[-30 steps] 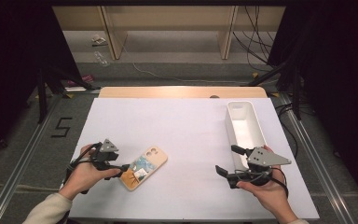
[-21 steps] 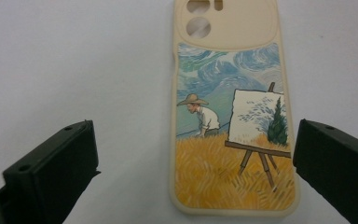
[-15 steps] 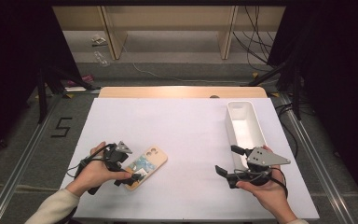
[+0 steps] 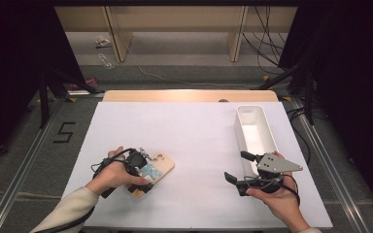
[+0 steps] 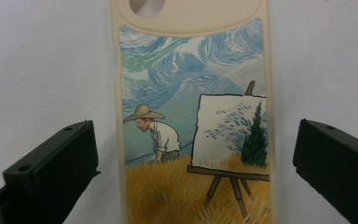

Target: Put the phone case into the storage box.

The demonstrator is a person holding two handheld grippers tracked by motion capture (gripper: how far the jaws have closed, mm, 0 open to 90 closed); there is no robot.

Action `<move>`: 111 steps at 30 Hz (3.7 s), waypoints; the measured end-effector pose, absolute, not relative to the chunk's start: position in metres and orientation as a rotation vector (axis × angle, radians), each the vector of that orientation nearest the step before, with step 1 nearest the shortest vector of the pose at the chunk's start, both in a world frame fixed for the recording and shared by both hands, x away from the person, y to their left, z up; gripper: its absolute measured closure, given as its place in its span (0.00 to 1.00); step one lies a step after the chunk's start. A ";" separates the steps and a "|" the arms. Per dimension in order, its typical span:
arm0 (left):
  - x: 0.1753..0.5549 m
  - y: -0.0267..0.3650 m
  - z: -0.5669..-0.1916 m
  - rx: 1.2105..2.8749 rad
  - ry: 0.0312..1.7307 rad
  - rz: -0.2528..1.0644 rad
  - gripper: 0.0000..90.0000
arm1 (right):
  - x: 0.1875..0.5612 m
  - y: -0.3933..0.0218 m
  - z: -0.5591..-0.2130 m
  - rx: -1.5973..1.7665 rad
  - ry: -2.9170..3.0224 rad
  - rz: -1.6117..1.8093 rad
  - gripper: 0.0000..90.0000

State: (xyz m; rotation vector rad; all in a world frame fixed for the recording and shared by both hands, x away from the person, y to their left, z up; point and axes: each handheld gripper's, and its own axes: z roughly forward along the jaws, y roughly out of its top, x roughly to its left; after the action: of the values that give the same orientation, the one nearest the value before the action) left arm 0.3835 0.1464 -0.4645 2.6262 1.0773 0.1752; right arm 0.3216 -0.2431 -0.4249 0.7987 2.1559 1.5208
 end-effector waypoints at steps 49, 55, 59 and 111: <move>0.392 0.138 -0.473 2.683 1.121 0.118 0.10 | 0.321 -0.242 -0.425 0.797 2.162 1.523 0.11; 0.393 0.138 -0.473 2.681 1.138 0.109 0.11 | 0.321 -0.242 -0.425 0.797 2.166 1.518 0.12; 0.393 0.137 -0.473 2.686 1.146 0.108 0.11 | 0.321 -0.242 -0.425 0.797 2.167 1.517 0.12; 0.384 0.144 -0.458 2.523 1.141 0.178 0.13 | 0.321 -0.242 -0.425 0.796 2.160 1.524 0.12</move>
State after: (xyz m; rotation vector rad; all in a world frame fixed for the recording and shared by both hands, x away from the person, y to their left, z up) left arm 0.3843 0.1437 -0.4584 2.5229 1.1408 0.1784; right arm 0.3208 -0.2424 -0.4252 0.7959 2.1601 1.5244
